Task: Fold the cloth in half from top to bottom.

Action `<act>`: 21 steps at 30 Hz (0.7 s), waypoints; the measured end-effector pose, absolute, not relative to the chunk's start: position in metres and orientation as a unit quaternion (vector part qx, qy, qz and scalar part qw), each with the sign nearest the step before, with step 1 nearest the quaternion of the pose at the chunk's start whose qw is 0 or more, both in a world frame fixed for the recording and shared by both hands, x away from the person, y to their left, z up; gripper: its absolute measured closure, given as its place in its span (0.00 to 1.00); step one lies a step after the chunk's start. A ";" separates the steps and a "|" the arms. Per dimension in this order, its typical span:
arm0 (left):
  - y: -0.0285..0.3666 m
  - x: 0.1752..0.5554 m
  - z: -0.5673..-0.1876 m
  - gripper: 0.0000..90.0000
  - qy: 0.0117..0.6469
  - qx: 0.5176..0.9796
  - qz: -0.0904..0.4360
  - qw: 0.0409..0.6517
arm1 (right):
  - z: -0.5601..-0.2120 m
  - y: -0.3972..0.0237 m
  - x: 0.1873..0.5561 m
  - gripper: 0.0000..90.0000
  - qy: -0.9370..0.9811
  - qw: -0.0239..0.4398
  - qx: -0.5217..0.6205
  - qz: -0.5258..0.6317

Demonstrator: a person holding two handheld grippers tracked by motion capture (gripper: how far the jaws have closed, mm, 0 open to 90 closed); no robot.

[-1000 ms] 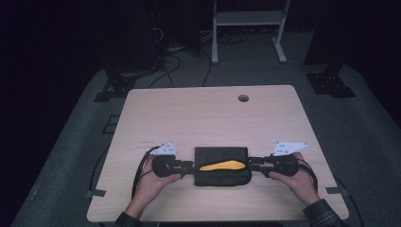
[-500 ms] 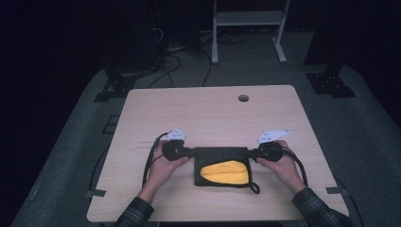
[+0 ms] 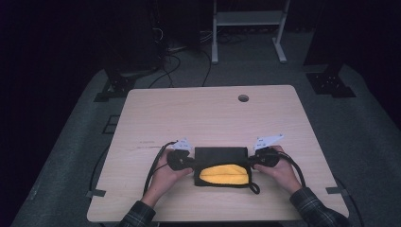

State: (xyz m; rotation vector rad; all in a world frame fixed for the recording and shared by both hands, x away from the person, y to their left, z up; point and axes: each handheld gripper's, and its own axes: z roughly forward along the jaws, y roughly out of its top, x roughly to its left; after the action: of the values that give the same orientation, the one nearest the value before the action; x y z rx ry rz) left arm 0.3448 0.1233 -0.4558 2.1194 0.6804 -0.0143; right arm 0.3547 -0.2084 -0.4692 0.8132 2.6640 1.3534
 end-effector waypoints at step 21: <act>0.132 0.301 -0.462 0.81 0.253 0.875 -0.004 0.413 | -0.468 -0.212 0.301 0.86 0.884 0.024 0.210 0.418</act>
State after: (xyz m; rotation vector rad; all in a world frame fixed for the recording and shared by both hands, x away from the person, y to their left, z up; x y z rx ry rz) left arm 0.3006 0.1322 -0.4616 2.2012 0.6353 -0.0090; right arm 0.3010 -0.2118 -0.4678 0.6497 2.7340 1.2935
